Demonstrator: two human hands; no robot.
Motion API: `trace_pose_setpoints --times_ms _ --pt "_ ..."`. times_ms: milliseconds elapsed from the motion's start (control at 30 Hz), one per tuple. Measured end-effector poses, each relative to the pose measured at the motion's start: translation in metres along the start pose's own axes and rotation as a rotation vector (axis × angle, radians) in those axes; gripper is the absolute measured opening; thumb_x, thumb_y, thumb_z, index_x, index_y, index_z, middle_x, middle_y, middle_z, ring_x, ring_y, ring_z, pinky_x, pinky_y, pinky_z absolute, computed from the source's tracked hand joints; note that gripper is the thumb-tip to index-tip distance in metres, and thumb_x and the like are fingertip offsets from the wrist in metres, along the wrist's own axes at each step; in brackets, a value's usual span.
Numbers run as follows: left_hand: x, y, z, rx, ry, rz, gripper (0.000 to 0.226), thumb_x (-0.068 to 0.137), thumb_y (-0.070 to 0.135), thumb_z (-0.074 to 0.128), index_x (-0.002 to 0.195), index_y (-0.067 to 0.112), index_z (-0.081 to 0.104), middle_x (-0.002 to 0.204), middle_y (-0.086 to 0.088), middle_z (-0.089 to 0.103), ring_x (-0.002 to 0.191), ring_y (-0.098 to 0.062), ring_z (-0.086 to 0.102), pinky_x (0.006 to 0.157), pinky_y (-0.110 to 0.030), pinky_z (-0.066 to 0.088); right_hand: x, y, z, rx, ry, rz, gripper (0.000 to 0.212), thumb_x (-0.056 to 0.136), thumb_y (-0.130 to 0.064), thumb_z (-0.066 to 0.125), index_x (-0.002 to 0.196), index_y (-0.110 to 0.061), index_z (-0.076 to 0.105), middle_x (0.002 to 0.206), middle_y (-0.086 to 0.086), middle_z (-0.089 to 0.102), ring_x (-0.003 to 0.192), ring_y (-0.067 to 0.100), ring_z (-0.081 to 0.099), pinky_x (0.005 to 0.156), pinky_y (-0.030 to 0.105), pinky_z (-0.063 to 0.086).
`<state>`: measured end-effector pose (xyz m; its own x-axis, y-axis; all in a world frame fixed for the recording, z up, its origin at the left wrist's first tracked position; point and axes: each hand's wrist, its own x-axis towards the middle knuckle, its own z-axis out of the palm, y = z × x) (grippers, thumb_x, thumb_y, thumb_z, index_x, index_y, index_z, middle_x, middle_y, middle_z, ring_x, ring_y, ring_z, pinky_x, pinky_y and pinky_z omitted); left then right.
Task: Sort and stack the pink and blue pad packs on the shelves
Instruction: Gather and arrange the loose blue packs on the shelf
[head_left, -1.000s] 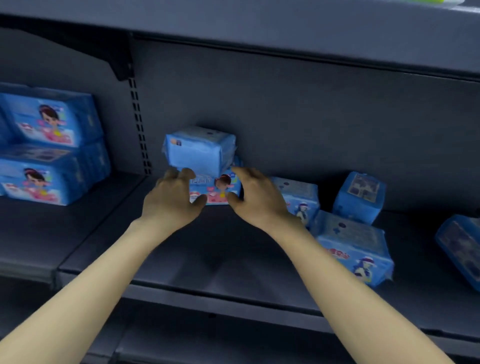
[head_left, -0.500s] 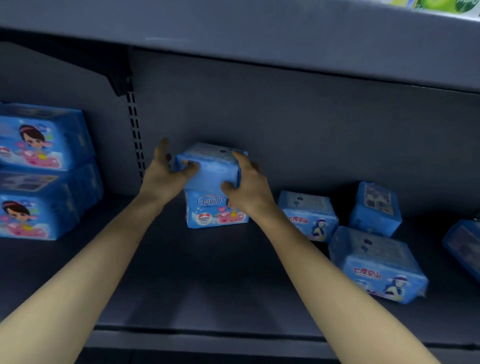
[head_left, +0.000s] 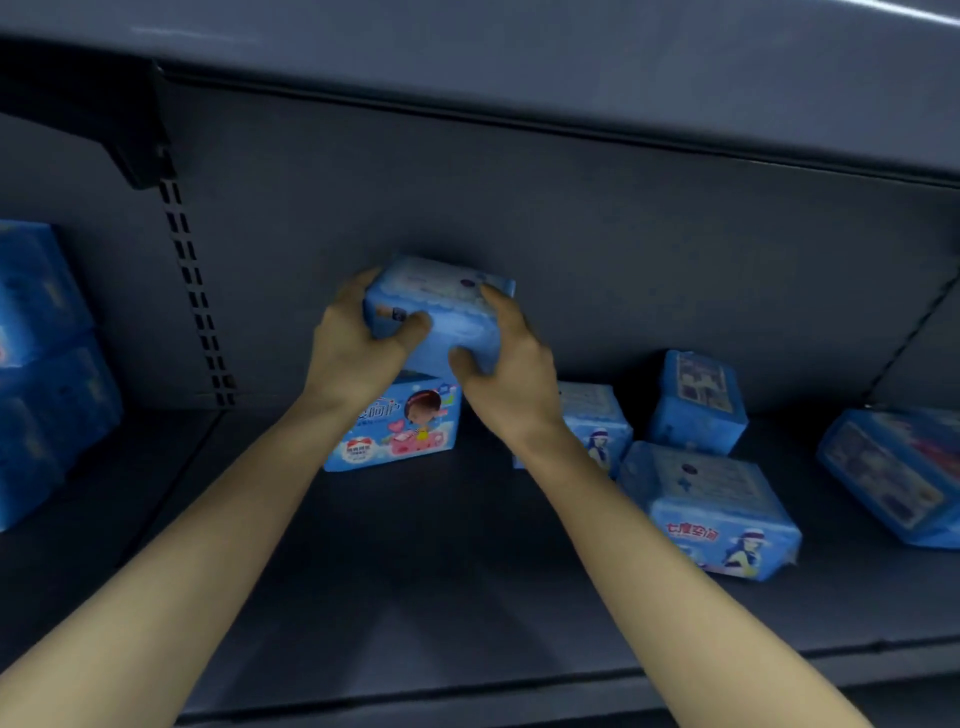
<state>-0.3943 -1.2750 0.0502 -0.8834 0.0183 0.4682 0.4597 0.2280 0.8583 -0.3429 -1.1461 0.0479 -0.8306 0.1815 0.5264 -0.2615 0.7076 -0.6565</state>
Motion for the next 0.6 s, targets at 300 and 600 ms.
trace_pose_setpoints --times_ms 300,600 --pt "-0.018 0.007 0.084 -0.099 -0.208 -0.022 0.058 0.083 0.017 0.067 0.135 0.014 0.040 0.111 0.006 0.056 0.099 -0.006 0.054 0.076 -0.010 0.045 -0.014 0.055 -0.042 -0.126 0.067 0.179 0.063 0.089 -0.012 0.057 0.143 -0.024 0.028 0.145 0.011 0.032 0.110 0.019 0.051 0.074 0.008 0.032" --pt "-0.024 0.005 0.119 -0.189 -0.376 -0.119 0.061 0.083 0.012 0.067 0.135 0.018 0.037 0.107 0.009 0.054 0.102 -0.009 0.056 0.084 -0.022 0.048 -0.019 0.088 -0.053 -0.213 0.119 0.227 0.062 0.086 -0.009 0.058 0.142 -0.021 0.031 0.144 0.019 0.028 0.111 0.037 0.052 0.089 0.046 0.049"
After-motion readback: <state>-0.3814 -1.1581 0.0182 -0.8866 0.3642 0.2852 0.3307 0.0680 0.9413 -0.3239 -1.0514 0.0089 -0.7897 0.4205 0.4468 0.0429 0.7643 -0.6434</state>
